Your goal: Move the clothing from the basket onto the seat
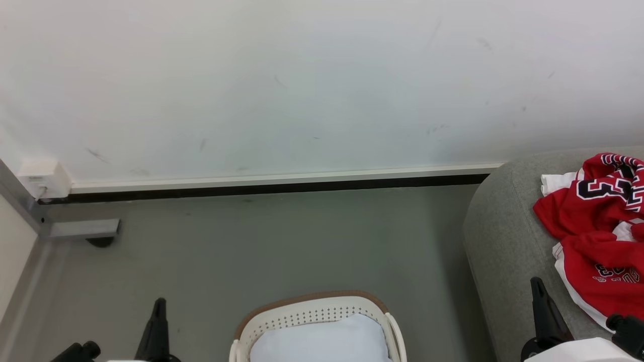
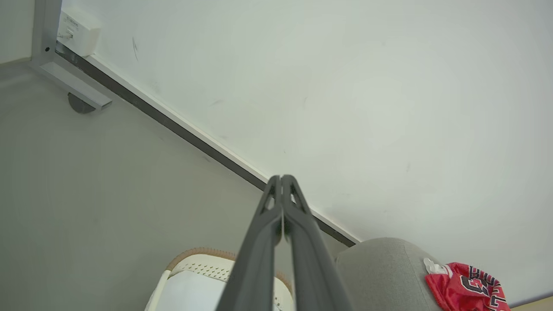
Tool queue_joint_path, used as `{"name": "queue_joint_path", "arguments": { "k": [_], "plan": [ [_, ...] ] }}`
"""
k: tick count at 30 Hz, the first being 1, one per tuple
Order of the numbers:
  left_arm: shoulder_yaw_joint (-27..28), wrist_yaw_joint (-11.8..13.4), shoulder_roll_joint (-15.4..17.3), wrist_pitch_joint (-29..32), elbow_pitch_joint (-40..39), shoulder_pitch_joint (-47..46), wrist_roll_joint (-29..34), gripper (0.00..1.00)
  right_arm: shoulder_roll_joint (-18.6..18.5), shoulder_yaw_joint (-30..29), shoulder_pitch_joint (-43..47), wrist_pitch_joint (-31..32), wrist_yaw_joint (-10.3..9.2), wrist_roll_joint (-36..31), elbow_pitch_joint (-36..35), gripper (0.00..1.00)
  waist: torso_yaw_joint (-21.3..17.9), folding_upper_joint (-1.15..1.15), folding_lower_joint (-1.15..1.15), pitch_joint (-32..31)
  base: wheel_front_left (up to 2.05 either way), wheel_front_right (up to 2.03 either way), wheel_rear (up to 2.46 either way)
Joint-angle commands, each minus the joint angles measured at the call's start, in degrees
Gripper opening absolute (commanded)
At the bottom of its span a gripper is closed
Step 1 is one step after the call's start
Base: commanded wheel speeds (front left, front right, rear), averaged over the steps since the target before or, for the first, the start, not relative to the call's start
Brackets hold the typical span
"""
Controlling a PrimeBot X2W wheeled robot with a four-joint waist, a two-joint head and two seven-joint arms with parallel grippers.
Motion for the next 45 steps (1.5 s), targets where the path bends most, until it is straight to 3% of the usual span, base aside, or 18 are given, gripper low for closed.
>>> {"name": "queue_joint_path", "arguments": {
  "k": [1, 45],
  "plan": [
    [0.4, -0.1, 0.4, 0.5, -0.8, -1.4, -1.8, 0.00, 0.0, -0.7, -1.0, 0.4, -0.03, 1.9, -1.1, 0.00, 0.0, 0.00, 0.00, 0.0, 0.00, 0.00, 0.00],
    [1.6, -0.1, 0.5, 8.3, -1.0, -3.7, -30.4, 0.00, 0.8, -6.6, -1.0, 8.1, -0.08, 28.3, -3.2, 0.00, 0.9, 0.00, 0.00, 0.0, 0.00, 0.00, 0.00]
  ]
}}
